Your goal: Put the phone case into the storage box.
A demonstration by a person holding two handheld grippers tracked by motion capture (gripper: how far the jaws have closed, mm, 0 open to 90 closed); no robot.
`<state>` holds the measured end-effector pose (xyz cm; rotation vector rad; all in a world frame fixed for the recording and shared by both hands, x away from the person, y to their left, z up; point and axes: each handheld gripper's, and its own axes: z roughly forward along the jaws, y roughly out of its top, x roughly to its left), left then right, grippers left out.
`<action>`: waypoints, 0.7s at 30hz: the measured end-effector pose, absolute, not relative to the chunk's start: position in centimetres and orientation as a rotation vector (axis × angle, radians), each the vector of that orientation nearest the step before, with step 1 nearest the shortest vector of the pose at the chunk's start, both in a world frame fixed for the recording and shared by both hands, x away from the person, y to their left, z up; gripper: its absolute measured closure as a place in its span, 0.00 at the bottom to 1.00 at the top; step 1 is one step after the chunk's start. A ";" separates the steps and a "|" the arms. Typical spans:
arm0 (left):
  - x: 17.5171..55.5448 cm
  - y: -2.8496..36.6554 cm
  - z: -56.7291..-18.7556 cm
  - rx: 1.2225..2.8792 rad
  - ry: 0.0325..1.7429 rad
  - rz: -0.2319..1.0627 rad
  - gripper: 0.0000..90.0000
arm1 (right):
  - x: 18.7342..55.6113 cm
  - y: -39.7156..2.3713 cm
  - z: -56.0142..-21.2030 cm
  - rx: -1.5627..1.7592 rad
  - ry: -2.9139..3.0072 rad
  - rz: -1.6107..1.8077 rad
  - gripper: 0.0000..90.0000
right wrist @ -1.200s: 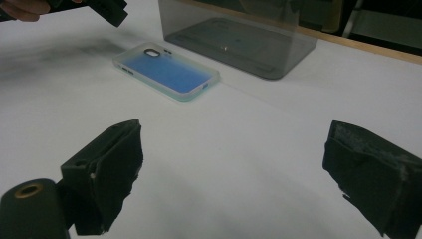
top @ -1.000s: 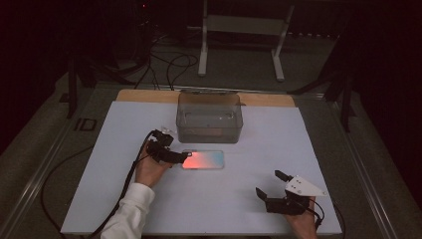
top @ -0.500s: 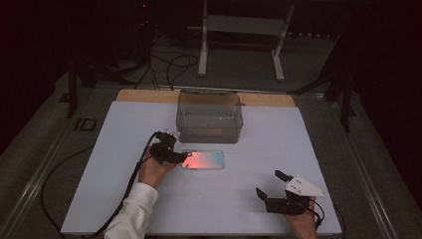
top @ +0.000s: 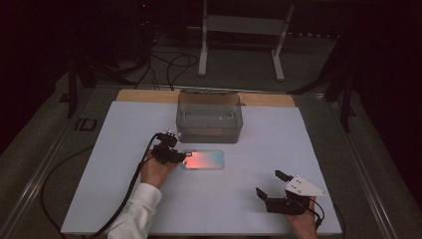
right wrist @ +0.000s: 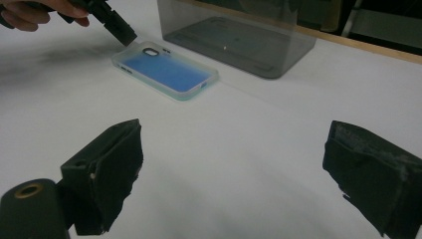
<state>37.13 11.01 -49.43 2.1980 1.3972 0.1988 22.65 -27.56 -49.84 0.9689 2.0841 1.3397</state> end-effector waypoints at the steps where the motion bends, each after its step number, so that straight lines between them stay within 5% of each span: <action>1: 37.1 11.0 -49.5 2.201 1.400 0.191 0.69 | 22.7 -27.6 -49.8 0.968 2.085 1.337 0.10; 21: 37.2 10.0 -50.4 2.199 1.455 0.178 0.88 | 22.7 -27.6 -49.9 0.974 2.084 1.338 0.10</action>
